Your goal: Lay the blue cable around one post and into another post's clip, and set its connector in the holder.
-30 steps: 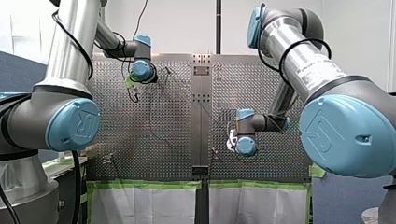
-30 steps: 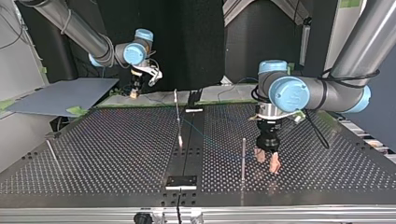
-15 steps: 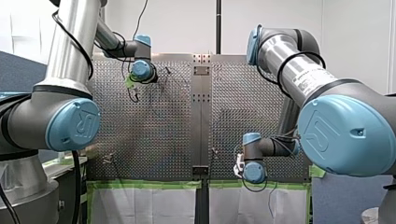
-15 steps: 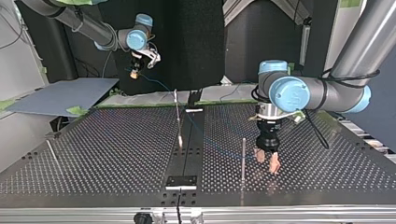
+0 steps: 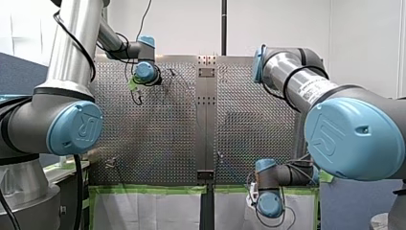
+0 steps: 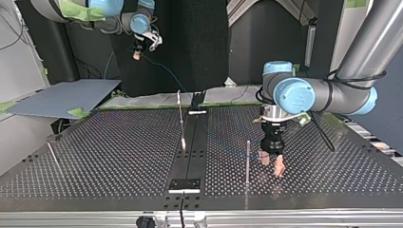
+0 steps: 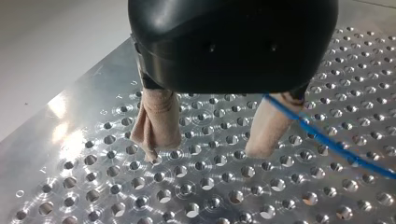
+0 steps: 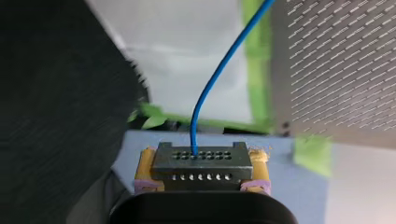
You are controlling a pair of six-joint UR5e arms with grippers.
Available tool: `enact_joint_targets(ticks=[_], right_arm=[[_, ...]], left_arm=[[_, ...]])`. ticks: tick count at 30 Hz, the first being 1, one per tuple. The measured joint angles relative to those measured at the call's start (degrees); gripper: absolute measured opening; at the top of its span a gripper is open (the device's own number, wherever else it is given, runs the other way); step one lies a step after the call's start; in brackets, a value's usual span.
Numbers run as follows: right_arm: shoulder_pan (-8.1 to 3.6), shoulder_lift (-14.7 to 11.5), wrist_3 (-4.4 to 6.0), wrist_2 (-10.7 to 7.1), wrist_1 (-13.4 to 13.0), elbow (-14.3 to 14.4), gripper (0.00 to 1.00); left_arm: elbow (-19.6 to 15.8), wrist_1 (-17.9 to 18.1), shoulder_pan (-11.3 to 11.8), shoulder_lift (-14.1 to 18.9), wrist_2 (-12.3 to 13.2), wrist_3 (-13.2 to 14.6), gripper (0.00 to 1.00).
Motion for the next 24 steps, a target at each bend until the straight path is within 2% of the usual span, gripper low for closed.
enact_joint_targets(ticks=[6,9,24], right_arm=[[-1.41,3.63,0.26,-0.28,-3.62,3.58,0.00],[-2.26,5.20,0.28,-0.53,-5.18,4.17,0.00],[-6.71,12.25,-0.06,-2.28,-12.24,0.39,0.00]], left_arm=[[0.01,-0.10,0.04,0.00,-0.06,0.07,1.00],[0.01,-0.11,0.08,0.00,-0.11,0.12,1.00],[0.01,-0.05,0.19,0.00,-0.19,0.15,1.00]])
